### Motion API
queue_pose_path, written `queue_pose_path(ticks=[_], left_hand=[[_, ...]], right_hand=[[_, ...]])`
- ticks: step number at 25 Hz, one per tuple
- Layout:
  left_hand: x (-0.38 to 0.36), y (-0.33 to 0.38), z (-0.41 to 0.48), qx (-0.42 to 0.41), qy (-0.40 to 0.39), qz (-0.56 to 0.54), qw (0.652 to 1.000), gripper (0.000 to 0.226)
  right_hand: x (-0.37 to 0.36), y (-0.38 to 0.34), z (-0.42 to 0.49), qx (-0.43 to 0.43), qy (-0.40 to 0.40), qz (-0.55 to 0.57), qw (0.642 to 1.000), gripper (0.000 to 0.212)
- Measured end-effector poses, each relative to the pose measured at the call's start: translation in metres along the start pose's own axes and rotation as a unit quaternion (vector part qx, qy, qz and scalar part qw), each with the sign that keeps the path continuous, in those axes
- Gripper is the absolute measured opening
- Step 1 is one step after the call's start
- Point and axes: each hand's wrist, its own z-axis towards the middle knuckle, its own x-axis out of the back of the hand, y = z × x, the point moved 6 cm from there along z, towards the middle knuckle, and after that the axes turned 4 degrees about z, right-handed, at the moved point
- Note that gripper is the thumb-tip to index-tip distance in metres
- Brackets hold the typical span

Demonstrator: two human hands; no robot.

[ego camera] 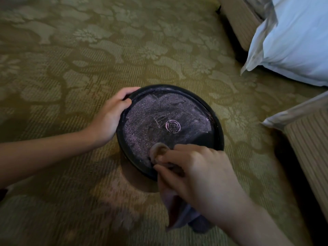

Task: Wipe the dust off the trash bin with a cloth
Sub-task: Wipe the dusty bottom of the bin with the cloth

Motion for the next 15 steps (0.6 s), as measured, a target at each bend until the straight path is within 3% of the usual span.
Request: queue_pose_path(ticks=[3,8,12,15], left_hand=[[0.0,0.002,0.001,0.002,0.003,0.012,1.0,0.04],[0.0,0.002,0.001,-0.002,0.006,0.018,1.0,0.041],[0.0,0.0,0.0,-0.009,-0.002,0.023,1.0,0.044],[0.001,-0.003,0.0,-0.01,-0.006,0.011,1.0,0.04]], right_hand=[[0.01,0.034,-0.003,-0.028,0.007,-0.06,0.998,0.026],[0.036,0.106,0.009,-0.153,0.047,-0.09,0.983,0.032],[0.025,0.071,0.004,-0.121,0.042,-0.111,0.986,0.039],[0.008,0.024,-0.006,-0.032,0.014,-0.067,0.997,0.033]])
